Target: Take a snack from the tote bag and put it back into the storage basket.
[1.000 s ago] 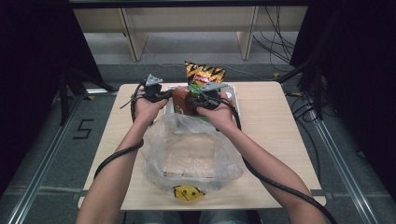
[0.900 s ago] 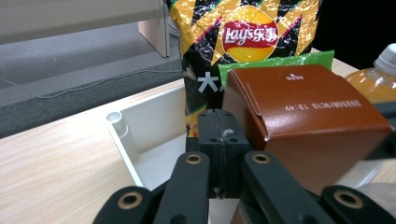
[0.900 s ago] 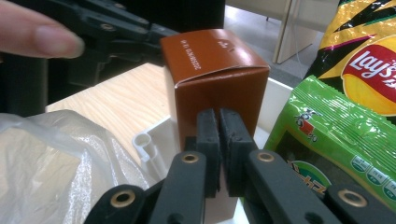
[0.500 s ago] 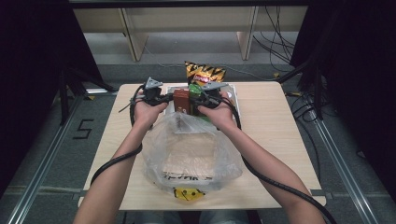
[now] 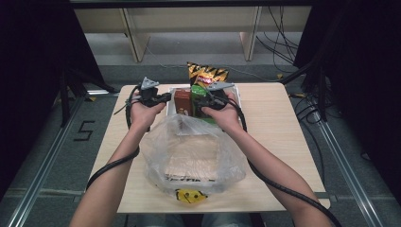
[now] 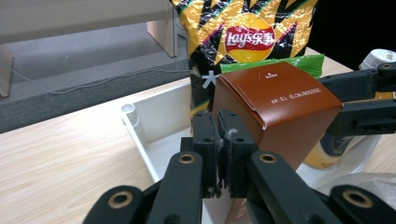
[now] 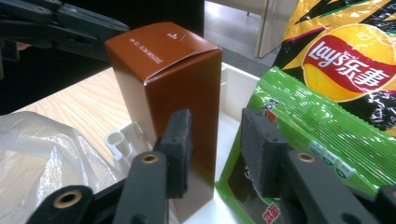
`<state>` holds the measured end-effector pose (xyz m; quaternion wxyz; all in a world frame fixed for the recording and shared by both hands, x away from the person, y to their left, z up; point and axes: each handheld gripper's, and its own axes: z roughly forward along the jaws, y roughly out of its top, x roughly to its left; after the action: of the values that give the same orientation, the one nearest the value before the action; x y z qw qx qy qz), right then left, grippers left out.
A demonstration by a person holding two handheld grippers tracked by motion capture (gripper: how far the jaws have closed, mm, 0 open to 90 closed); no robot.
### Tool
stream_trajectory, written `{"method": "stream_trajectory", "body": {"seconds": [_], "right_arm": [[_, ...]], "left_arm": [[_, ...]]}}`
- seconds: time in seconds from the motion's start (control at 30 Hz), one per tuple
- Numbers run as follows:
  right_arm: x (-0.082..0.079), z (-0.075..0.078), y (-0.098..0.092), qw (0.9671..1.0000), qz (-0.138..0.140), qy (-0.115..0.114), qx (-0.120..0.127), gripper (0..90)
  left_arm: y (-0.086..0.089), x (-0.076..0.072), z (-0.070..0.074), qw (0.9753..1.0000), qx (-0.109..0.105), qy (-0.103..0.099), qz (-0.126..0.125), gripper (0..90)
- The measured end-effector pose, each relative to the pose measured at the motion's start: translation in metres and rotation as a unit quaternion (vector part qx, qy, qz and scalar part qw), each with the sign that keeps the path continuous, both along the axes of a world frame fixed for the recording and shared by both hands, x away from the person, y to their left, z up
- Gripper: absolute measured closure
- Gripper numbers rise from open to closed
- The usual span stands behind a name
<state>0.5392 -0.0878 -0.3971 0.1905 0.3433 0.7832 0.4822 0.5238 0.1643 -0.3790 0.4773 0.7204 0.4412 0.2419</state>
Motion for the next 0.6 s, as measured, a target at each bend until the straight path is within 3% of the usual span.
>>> {"method": "stream_trajectory", "body": {"seconds": [0.1,0.17,0.23,0.33,0.37,0.6], "right_arm": [[-0.002,0.0,-0.004,0.9999,0.0,-0.01,0.004,56.2],[-0.006,0.003,-0.006,1.0,-0.005,0.004,0.006,53.2],[-0.009,0.005,-0.011,1.0,-0.007,-0.007,0.001,51.9],[-0.014,0.008,-0.015,0.9999,-0.011,-0.004,0.007,49.0],[-0.014,0.009,-0.017,0.9998,-0.011,-0.014,0.007,48.5],[-0.025,0.019,-0.031,0.9996,-0.014,-0.023,0.013,46.6]], "left_arm": [[0.006,-0.008,0.004,1.0,-0.002,-0.003,0.002,83.3],[0.01,-0.014,0.007,1.0,-0.002,-0.004,0.004,81.6],[0.014,-0.02,0.009,1.0,-0.002,-0.007,0.004,80.4],[0.019,-0.027,0.012,0.9999,-0.005,-0.011,0.007,78.3],[0.02,-0.03,0.013,0.9999,-0.007,-0.012,0.008,77.6],[0.027,-0.052,0.023,0.9996,-0.009,-0.026,0.005,68.9]]}}
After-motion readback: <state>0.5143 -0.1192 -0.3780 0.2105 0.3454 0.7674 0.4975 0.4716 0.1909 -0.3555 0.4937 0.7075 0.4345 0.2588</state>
